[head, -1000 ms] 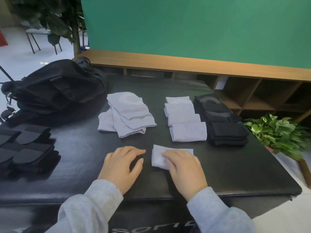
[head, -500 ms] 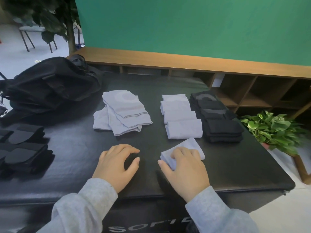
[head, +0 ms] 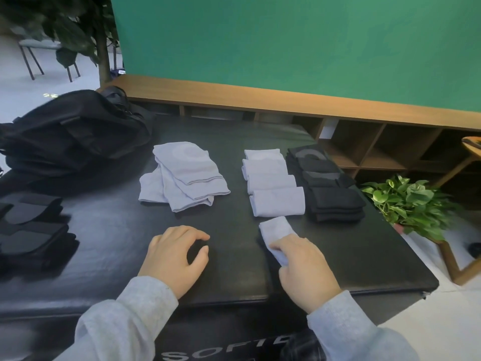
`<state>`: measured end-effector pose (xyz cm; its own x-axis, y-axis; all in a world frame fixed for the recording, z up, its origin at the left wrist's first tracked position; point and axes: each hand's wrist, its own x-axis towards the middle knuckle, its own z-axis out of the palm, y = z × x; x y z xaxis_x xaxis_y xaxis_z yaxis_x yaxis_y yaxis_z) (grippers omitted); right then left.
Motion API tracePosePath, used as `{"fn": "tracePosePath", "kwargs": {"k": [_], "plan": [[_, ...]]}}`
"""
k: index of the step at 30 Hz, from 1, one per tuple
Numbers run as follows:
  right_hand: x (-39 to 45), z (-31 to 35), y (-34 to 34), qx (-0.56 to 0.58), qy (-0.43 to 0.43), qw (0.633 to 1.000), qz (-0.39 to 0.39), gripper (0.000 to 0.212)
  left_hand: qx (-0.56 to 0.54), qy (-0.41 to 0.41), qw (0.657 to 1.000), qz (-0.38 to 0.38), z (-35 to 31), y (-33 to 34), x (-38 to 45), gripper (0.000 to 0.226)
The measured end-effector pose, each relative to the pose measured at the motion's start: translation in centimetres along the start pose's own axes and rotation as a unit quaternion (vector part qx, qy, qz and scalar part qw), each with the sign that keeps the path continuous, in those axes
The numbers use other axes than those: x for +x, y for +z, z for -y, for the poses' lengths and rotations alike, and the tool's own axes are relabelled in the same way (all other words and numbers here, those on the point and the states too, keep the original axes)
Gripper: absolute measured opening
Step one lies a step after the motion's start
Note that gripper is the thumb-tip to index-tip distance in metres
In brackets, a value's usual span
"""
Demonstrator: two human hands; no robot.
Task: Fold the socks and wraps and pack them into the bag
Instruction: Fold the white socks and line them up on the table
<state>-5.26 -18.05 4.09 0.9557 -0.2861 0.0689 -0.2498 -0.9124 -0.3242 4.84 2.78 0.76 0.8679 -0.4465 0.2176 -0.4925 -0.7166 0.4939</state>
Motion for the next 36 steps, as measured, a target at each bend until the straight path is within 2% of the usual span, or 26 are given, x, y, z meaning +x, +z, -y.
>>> {"fn": "tracePosePath", "kwargs": {"k": [3,6,9,14,18,21,26,28,33,36], "plan": [[0.2,-0.4,-0.5,-0.007,-0.001,1.0,0.003,0.029,0.0,0.002,1.0,0.0,0.0,0.0,0.0,0.018],[0.4,-0.8,-0.5,0.052,-0.005,0.998,-0.016,0.014,0.001,0.003,1.0,0.001,0.0,-0.1,0.0,0.017],[0.9,-1.5,0.1,0.027,-0.006,0.999,-0.018,0.031,0.001,0.004,1.0,-0.001,0.0,-0.1,-0.1,0.016],[1.7,-3.1,-0.2,-0.043,-0.04,0.998,-0.023,0.032,0.002,0.012,1.0,-0.003,0.0,0.0,-0.1,0.014],[2.7,-3.9,-0.6,-0.067,-0.015,0.996,-0.054,0.041,-0.003,0.014,1.0,-0.002,0.0,0.0,-0.1,0.013],[3.2,-4.4,0.0,-0.034,0.023,0.997,-0.059,0.045,-0.004,0.017,1.0,0.0,0.0,0.0,0.0,0.012],[3.5,-3.8,0.8,0.064,0.014,0.996,-0.057,0.043,0.0,0.019,1.0,-0.003,0.1,0.1,0.0,0.014],[2.9,-3.5,1.3,0.086,0.001,0.994,-0.07,0.043,0.001,0.022,1.0,-0.005,0.1,0.1,0.1,0.014],[2.2,-1.1,3.6,0.072,-0.079,0.98,-0.167,0.04,-0.016,0.016,0.999,-0.025,0.2,0.3,0.5,0.015],[2.6,1.9,4.4,0.05,-0.134,0.974,-0.176,0.04,0.016,0.01,0.999,-0.034,0.3,0.7,1.3,0.028]]}}
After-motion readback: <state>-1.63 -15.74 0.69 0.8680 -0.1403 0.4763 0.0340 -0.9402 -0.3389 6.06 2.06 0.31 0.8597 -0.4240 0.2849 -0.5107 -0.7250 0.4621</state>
